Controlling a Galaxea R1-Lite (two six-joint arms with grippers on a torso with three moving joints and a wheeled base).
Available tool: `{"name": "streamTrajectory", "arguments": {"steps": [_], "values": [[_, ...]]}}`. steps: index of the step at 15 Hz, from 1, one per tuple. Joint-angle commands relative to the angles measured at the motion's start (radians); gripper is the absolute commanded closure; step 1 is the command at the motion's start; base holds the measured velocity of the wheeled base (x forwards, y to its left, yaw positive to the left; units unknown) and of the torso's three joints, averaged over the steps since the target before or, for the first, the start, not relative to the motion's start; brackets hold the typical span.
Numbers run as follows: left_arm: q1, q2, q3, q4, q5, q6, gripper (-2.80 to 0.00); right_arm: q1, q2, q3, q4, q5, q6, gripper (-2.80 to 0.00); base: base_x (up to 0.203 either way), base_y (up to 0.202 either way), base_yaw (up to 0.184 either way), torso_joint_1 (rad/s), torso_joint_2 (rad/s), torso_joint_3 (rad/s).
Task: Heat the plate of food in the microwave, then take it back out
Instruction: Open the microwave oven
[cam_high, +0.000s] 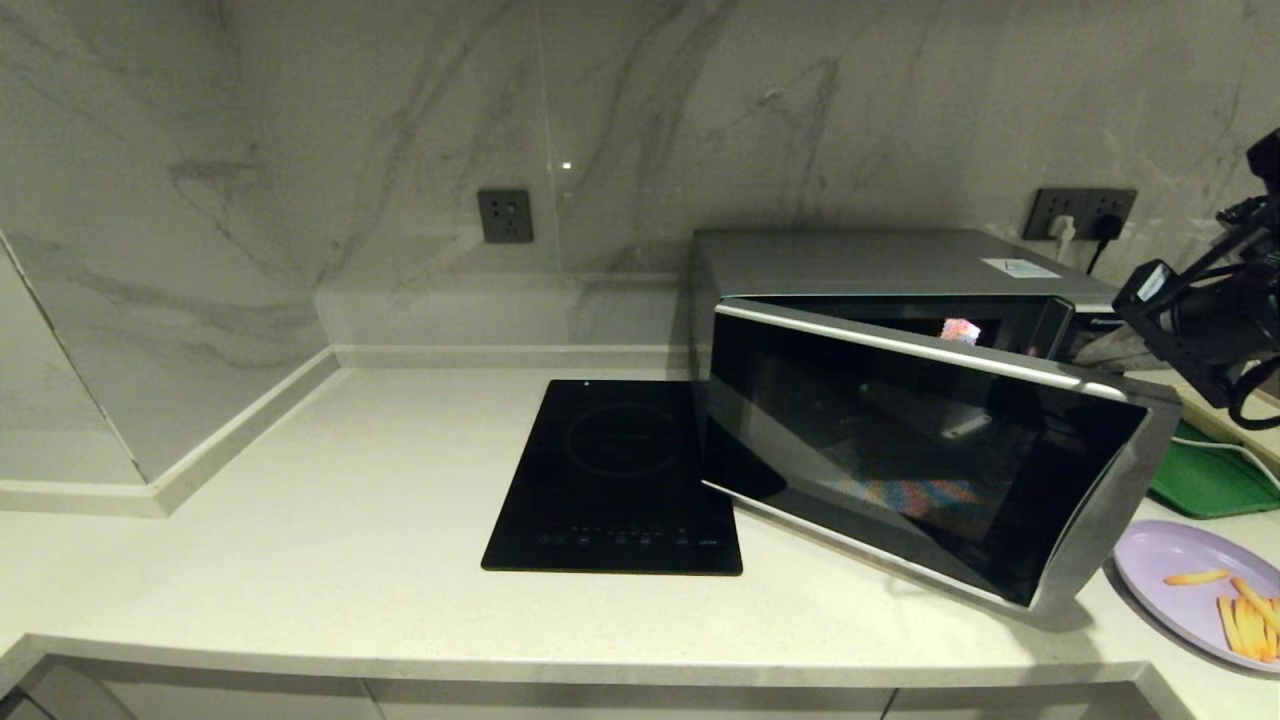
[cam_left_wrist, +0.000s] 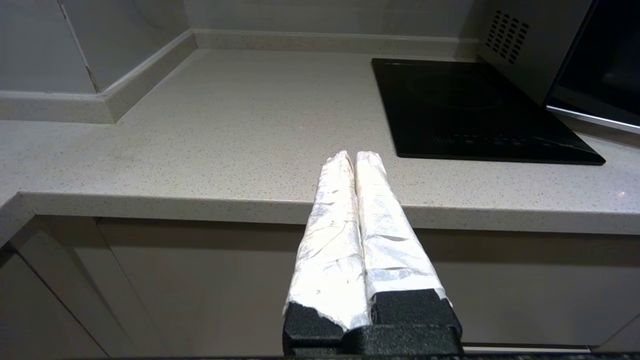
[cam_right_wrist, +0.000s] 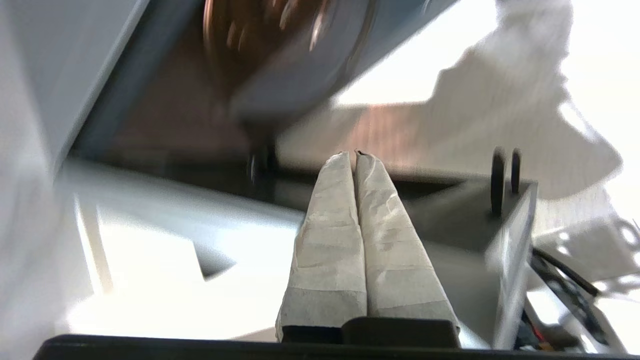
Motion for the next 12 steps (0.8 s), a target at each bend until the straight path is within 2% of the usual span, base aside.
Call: {"name": "streamTrajectory", "arguments": {"steps": [1, 4, 7, 10, 12], "values": [[0.001, 0.000, 0.000, -0.001, 0.000, -0.001, 0.00, 0.004, -0.169, 0.123, 0.004, 0.048, -0.058, 0.00, 0.000, 0.000, 0.000, 0.000, 0.00, 0.000], [0.001, 0.000, 0.000, -0.001, 0.000, -0.001, 0.00, 0.006, -0.293, 0.192, 0.007, 0.098, -0.131, 0.00, 0.000, 0.000, 0.000, 0.000, 0.00, 0.000], [0.001, -0.001, 0.000, -0.001, 0.000, -0.001, 0.00, 0.007, -0.357, 0.184, 0.124, 0.124, -0.157, 0.00, 0.000, 0.000, 0.000, 0.000, 0.00, 0.000], [0.001, -0.001, 0.000, -0.001, 0.000, -0.001, 0.00, 0.007, -0.403, 0.192, 0.232, 0.175, -0.233, 0.00, 0.000, 0.000, 0.000, 0.000, 0.00, 0.000], [0.001, -0.002, 0.000, -0.001, 0.000, -0.001, 0.00, 0.007, -0.419, 0.202, 0.250, 0.176, -0.252, 0.00, 0.000, 0.000, 0.000, 0.000, 0.00, 0.000]]}}
